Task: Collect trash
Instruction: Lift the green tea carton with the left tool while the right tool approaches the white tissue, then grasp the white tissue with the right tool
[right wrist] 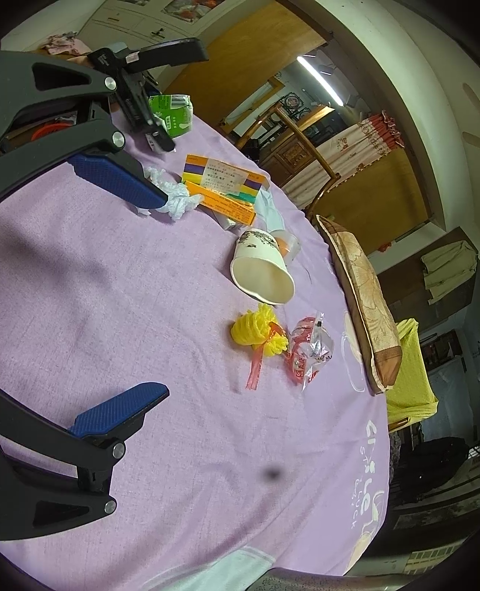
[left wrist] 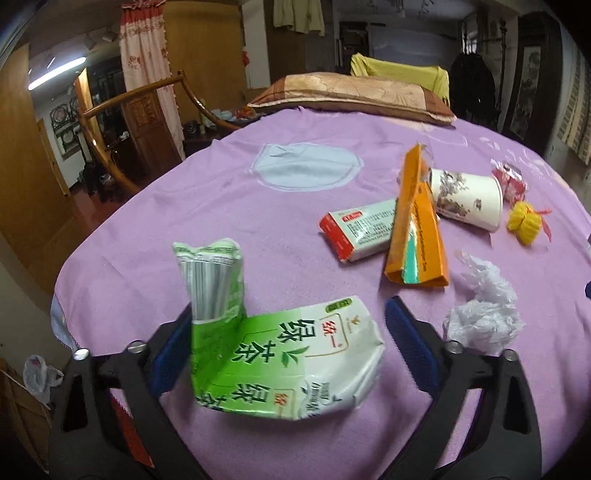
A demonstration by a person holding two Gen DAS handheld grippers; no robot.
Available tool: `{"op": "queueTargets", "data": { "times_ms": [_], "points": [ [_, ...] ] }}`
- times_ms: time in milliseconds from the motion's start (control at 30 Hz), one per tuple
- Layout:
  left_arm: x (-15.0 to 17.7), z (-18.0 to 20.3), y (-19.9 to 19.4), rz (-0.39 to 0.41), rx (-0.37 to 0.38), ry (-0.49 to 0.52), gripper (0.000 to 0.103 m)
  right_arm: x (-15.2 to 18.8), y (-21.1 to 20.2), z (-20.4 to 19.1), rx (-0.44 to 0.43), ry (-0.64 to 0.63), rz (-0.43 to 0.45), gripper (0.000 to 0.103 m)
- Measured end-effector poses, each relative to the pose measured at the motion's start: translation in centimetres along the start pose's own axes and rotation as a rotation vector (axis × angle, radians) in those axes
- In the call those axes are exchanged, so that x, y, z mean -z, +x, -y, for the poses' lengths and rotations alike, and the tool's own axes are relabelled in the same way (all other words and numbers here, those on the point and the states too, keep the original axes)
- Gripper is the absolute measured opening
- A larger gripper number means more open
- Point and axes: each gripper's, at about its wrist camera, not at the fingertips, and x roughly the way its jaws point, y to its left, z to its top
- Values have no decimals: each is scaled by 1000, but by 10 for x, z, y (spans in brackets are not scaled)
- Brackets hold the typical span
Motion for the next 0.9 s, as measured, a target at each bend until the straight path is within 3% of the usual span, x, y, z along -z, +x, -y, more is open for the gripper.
{"op": "queueTargets", "data": {
  "times_ms": [33,333,600,800,867,900],
  "points": [
    [0,-5,0,-4,33,-16,75,0,1,-2,-2,-8,-3,93],
    [8,-29,-33,78,88,-90,75,1,2,-20,7,-76,11,93],
    [11,-60,-57,122,112,-153,75,-1,39,-88,-20,-220,-64,92],
    [19,-87,-63,130,117,-203,75,0,77,-119,26,-281,-158,81],
    [23,-98,-64,128,113,-224,75,3,87,-123,32,-282,-188,75],
    [24,-103,-65,128,111,-232,75,4,92,-125,31,-281,-210,67]
  ]
}}
